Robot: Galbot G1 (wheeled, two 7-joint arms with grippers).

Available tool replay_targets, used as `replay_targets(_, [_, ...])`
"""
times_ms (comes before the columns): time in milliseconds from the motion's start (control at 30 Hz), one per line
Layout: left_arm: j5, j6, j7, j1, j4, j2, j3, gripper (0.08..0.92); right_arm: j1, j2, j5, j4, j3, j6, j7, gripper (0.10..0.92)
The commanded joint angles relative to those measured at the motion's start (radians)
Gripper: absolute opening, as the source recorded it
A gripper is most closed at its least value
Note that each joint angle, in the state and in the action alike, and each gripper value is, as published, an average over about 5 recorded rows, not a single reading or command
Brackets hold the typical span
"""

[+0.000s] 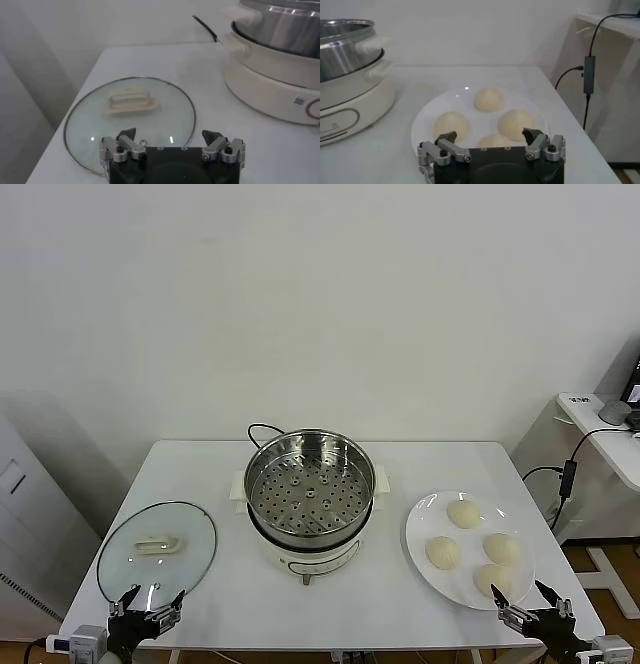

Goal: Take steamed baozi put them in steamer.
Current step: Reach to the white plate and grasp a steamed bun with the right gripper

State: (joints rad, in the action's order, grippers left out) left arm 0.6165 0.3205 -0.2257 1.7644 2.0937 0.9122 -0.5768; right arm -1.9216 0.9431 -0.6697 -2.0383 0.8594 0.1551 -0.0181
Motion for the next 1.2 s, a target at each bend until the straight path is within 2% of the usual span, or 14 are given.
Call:
replay_targets(33, [-0.002,0.001,0.0,0.001,0.0,0.0,-0.001,0.823,0.0,0.0,0.009,-0.001,0.001,-0.001,0.0,0.823])
replay_targets(433, [-0.002,0.001,-0.001,0.001,0.001,-0.001,-0.003,0.823,0.017,-0.004,0.053,0.007,0.008,-0.002,-0.004,0.823])
replay_targets(500, [-0.002,0.001,-0.001,0.001,0.002,-0.001,-0.003,0.823,0.04,-0.007,0.143,0.024,0.024,-0.021,0.014,0.823])
replay_targets(633, [-0.006,0.001,-0.001,0.001,0.003,-0.001,-0.002,0.823,0.139,-0.042,0.452,0.078,0.071,-0.067,0.078,0.823])
replay_targets(900, [-0.029,0.006,-0.001,-0.007,0.009,0.004,0.004,0.823,0.381,-0.16,0.943,0.225,0.023,-0.166,0.141,0.823])
replay_targets(1067, [-0.035,0.008,0.0,-0.011,0.016,0.006,0.004,0.823,0.487,-0.239,1.091,0.281,-0.052,-0.157,0.201,0.823])
replay_targets(1200, [-0.035,0.008,0.0,-0.01,0.018,0.006,0.004,0.823,0.593,-0.282,1.152,0.323,-0.115,-0.166,0.362,0.823])
